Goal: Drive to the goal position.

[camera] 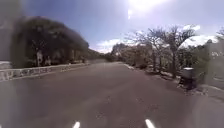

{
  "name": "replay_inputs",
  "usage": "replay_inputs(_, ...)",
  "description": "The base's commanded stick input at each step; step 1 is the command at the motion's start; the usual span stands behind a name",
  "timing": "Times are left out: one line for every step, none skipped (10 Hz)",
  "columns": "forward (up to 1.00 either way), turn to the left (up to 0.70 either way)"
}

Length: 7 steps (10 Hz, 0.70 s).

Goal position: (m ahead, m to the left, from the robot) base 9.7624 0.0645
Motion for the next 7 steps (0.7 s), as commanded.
replay_inputs(0.5, -0.49)
replay_inputs(0.5, -0.29)
replay_inputs(0.5, -0.09)
replay_inputs(0.5, 0.0)
replay_inputs(0.5, 0.0)
replay_inputs(0.5, 0.0)
replay_inputs(0.5, 0.0)
